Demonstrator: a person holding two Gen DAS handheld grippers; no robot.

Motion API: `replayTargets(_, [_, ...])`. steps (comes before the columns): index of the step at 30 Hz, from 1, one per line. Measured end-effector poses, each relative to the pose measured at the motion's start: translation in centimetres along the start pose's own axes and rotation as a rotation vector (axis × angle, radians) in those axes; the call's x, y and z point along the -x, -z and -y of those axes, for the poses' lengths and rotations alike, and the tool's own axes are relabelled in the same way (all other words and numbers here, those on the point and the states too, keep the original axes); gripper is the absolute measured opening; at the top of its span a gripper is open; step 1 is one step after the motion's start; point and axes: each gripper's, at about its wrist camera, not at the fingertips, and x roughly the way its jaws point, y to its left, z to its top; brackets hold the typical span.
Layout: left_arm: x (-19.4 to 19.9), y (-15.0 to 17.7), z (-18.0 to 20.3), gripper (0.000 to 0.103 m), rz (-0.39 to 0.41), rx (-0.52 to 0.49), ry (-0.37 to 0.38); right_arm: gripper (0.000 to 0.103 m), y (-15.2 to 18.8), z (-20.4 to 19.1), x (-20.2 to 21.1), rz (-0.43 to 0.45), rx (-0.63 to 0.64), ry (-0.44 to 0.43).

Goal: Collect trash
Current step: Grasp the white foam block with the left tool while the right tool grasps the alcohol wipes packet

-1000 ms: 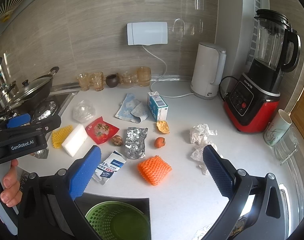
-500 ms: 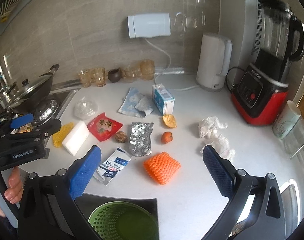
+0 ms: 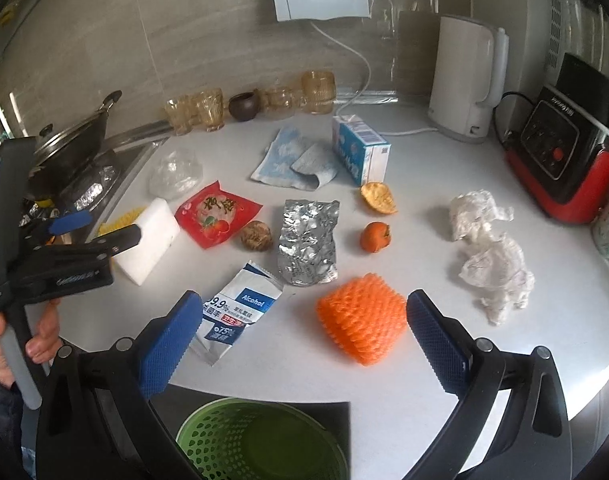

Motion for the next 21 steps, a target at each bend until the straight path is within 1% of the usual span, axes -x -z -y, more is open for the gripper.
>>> replayTargets(3, [-1.9, -0.4, -0.4, 0.08, -0.023, -0.022, 0.014, 0.101, -0.2, -0.8, -0.9, -0.014, 0.001, 0.024])
replayTargets(5, [-3.3, -0.6, -0.7, 0.076, -0.043, -0.034, 0.037, 0.101, -0.4, -1.4, -1.4, -0.02, -0.007, 0.048])
replayTargets(7, [-4.3, -0.6, -0.7, 0.066, -0.062, -0.05, 0.062, 0.101, -0.4, -2.1, -2.1, -0.034, -0.025, 0.078])
replayTargets(8, [-5.2, -0.6, -0.8, 0.055, -0.085, -0.063, 0.075, 0.101, -0.4, -2.4, -2.4, -0.041, -0.037, 0.091])
replayTargets(10, [-6.3, -0.6, -1.0, 0.029, -0.119, -0.079, 0.095, 0.101, -0.3, -3.2, -3.0, -0.054, -0.064, 0.117])
replayTargets(11, [-6.7, -0.6, -1.0, 0.024, -0.129, -0.087, 0.099, 0.101, -0.2, -3.4, -3.3, -0.06, -0.073, 0.129])
replayTargets(12, [-6.9, -0.5, -1.1, 0.02, -0.125, -0.103, 0.085, 0.101, -0.1, -3.9, -3.8, -0.073, -0.084, 0.144])
replayTargets(13, [-7.0, -0.5, -1.2, 0.02, -0.128, -0.116, 0.087, 0.101, 0.1, -4.3, -4.3, -0.086, -0.096, 0.154])
replayTargets(16, [-6.8, -0.6, -1.8, 0.019, -0.141, -0.136, 0.152, 0.101, 0.6, -5.5, -5.9, -0.118, -0.141, 0.169])
replayTargets(18, [-6.2, -0.6, -2.1, 0.019, -0.13, -0.158, 0.193, 0.101, 0.8, -6.1, -6.8, -0.128, -0.172, 0.188])
replayTargets(21, [-4.6, -0.6, -2.8, 0.019, -0.108, -0.188, 0.254, 0.101, 0.8, -6.9, -8.3, -0.147, -0.217, 0.239])
